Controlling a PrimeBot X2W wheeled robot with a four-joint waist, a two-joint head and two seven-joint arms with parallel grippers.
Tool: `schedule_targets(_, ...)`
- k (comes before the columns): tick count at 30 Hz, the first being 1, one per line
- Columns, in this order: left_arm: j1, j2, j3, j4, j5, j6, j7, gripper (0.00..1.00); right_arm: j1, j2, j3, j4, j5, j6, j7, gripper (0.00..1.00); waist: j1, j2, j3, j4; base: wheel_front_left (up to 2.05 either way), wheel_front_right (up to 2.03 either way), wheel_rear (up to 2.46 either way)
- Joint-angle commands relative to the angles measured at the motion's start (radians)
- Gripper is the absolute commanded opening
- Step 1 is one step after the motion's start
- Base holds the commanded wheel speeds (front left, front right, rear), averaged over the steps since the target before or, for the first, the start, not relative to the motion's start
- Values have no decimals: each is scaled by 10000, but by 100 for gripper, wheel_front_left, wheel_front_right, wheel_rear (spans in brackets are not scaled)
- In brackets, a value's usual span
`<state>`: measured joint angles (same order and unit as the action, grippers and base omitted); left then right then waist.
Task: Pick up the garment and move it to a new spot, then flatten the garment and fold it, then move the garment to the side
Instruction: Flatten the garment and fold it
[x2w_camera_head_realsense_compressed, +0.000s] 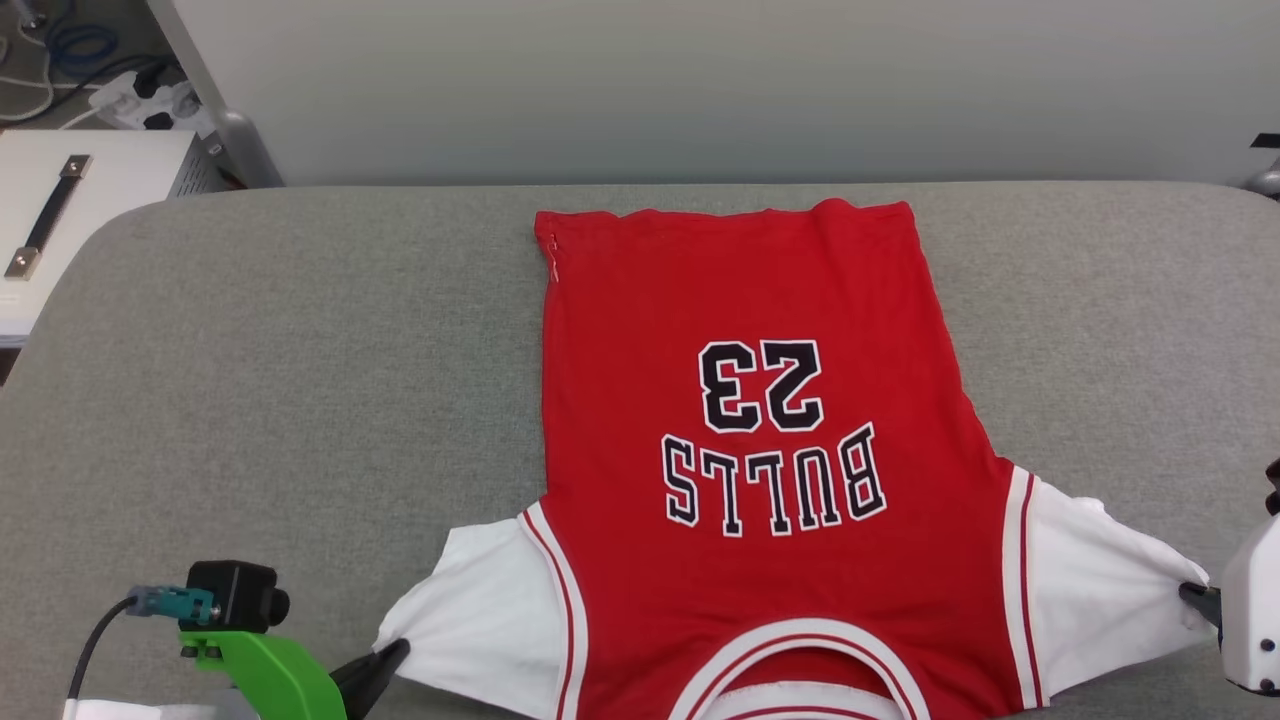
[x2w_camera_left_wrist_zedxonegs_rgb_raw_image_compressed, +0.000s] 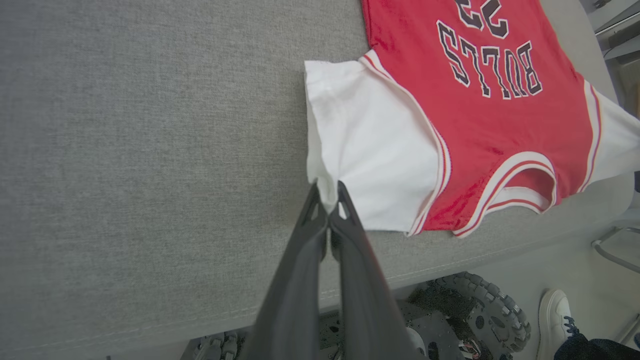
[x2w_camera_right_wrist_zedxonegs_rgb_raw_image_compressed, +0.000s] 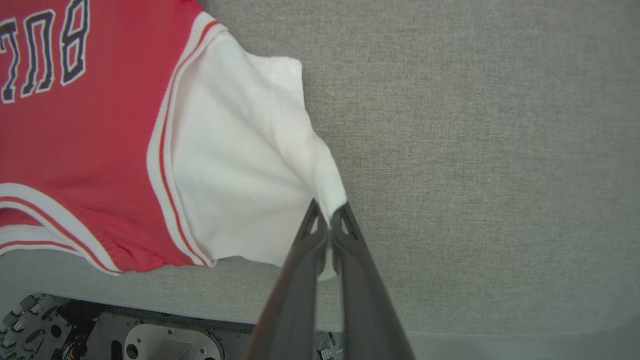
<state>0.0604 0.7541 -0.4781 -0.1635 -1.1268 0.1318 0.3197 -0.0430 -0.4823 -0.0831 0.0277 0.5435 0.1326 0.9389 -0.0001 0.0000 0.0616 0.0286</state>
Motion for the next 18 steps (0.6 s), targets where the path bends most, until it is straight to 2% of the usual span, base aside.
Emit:
schedule_targets(1, -59, 26, -18, -220, -93, 34, 119, 0, 1, -63, 40, -239, 24, -19, 156, 100, 1, 0, 375, 155, 0, 0, 0)
schedule_targets(6, -245, 225, -159, -1157, 99, 262, 509, 0, -691, -181, -115, -963, 297, -19, 408, 100, 1, 0, 1143, 404, 0, 0, 0)
schedule_targets(10, -345, 416, -213, -1958, 331, 505, 716, 0, -1825, -208, -163, -1341, 414, -19, 794, 100, 1, 0, 2021, 686, 0, 0, 0)
schedule_targets(18, -672, 341, -297, -2896, 436, 612, 917, 0, -4937, -48, -124, -910, 266, -19, 2564, 100, 1, 0, 3736, 1562, 0, 0, 0)
